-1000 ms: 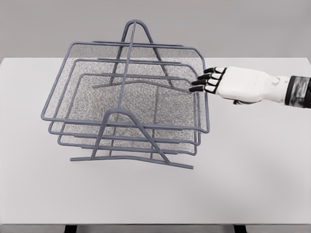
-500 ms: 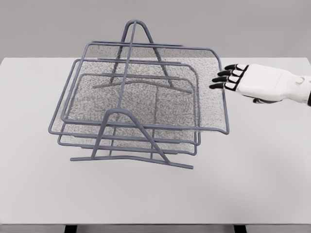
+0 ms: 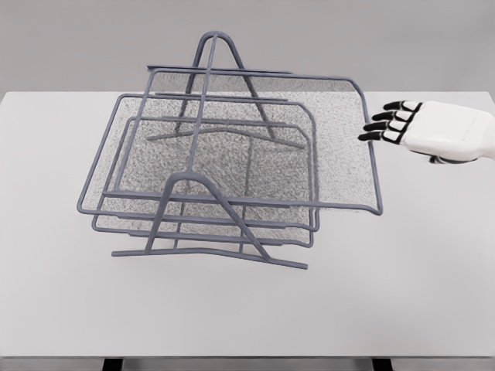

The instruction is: Pull out the upper folder box with right arm

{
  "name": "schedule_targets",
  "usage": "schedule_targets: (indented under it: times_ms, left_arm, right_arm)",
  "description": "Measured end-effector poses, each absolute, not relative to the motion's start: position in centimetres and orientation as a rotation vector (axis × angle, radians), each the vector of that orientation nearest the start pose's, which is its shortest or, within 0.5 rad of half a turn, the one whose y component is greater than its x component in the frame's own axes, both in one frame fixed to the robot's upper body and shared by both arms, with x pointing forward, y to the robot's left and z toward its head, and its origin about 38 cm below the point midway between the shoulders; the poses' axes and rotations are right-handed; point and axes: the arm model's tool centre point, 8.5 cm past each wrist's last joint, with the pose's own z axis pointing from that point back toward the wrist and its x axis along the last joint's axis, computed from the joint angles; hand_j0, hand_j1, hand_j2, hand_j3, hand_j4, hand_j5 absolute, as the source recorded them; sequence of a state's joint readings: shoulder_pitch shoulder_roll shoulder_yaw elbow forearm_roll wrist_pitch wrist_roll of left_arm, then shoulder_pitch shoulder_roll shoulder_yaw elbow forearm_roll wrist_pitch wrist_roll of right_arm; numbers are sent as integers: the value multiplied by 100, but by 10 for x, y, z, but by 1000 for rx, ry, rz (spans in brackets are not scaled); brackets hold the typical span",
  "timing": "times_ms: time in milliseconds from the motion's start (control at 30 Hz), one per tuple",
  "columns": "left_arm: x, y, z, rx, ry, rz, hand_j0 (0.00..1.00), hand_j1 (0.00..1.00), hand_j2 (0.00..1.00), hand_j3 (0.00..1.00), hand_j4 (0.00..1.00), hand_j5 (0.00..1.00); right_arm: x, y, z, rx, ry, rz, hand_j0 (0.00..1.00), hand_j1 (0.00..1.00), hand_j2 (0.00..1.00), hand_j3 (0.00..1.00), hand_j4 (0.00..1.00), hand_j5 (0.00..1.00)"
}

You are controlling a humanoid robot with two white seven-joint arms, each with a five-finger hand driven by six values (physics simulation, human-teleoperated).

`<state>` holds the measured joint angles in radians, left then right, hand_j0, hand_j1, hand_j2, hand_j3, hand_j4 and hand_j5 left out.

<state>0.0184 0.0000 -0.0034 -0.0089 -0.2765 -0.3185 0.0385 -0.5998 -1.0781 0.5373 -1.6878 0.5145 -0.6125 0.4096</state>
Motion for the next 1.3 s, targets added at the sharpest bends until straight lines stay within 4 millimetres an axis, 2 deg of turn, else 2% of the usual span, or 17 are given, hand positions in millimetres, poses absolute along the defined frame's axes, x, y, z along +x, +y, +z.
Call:
schedule_targets:
  times_ms: [567,733,867,967,1100,1133,1300]
  left_arm:
    - [24,265,-258,78,-300,-285,100,100,100,100,100,100]
    - [24,265,-258,78,-300,-285,100,100,100,100,100,100]
    - [24,265,-258,78,-300,-285,100,100,100,100,100,100]
    - [24,265,-258,78,-300,-285,100,100,100,100,100,100]
    - [24,265,-258,78,-300,-285,100,100,100,100,100,100]
    - [24,265,-258,78,-300,-285,100,100,100,100,100,100]
    - [25,265,-258,78,-302,-285,100,100,100,100,100,100]
  right_arm:
    - [382,-374,302,1029,1569,-2998,100,100,100,100,100,100]
    - [380,-384,319,1090,1599,-2970,100,100,100,100,100,100]
    - [379,-388,342,1107,1749,-2906,100,100,100,100,100,100]
    - [379,-386,350,1059,1918,-2849,100,100,100,100,100,100]
    - [387,-384,344,983,2137,-2779,100,100,100,100,100,100]
    - [386,-383,334,936,2182,-2792,100,100,100,100,100,100]
    - [387,-383,333,887,2288,-2755,100,100,100,100,100,100]
